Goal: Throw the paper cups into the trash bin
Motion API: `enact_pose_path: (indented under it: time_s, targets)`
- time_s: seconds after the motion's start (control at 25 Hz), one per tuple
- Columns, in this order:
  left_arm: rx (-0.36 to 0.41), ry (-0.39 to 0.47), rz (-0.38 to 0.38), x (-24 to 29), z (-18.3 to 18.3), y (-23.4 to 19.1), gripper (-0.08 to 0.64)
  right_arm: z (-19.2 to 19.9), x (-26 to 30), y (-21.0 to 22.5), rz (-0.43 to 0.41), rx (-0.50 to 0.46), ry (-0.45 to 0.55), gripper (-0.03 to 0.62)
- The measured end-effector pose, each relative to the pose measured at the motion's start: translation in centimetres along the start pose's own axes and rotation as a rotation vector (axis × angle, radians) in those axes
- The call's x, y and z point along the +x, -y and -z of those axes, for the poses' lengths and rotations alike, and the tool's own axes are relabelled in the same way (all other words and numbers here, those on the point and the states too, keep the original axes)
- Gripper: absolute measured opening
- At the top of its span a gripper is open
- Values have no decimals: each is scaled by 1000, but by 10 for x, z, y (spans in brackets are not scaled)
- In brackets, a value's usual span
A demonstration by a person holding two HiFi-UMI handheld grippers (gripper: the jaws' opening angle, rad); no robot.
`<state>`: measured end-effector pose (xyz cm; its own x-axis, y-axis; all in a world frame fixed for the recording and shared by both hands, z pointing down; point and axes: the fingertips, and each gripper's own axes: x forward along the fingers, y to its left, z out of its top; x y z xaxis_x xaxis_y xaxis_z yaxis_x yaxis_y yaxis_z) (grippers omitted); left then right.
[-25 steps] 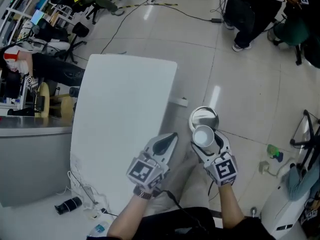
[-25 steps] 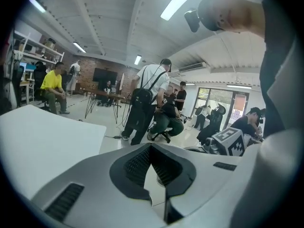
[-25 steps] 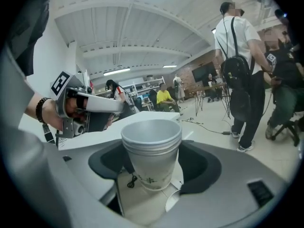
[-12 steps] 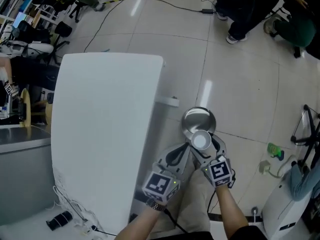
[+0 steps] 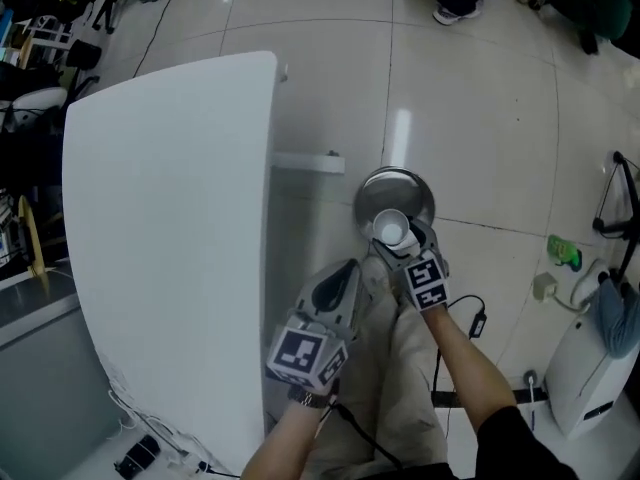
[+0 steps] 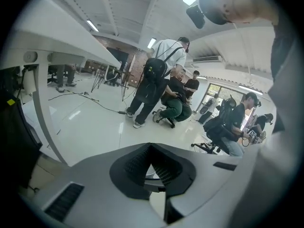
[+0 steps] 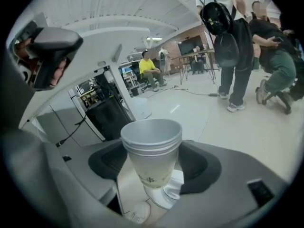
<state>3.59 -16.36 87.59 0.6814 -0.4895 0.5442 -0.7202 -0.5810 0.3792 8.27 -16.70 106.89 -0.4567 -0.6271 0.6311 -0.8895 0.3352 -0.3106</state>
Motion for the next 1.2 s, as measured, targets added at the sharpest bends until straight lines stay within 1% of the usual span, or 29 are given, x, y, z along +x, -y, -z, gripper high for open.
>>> enact_pose_path:
  time_s: [0.12,0.28,0.44,0.56,0.68,0.76,0.8,0.84,0.96,1.08,1.2]
  targets:
    - [-12,-20,6,7,18,0,2,42,32,18,38,-15,-69,347]
    - [-1,-23,19,8,37,-1,2,95,67,29,52,1,-177,347]
    - [-21,-55,37,4,54,-4,2,127,94,31,62,3,-268,348]
    - [-33,-33,25,1,62,-11,2,144,104,33,74,-1,-343,350]
    - [-53,-68,31,-3,67,-11,2,153,106,28,58,16,-403,354]
    - [-51,-62,30,-3,66,-12,2,152,104,21,28,36,-415,360]
    - [-47,-52,30,-3,64,-13,2,153,103,19,17,49,-422,393]
    - [-45,-50,34,-4,62,-13,2,154,102,18,9,61,-428,393]
    - [-50,-54,46,-5,56,-9,2,156,95,16,-6,81,-436,393]
    - [-58,-61,52,-7,50,-3,2,160,82,16,3,97,-439,393]
    - [-69,-80,61,-10,40,6,2,152,63,13,2,110,-436,393]
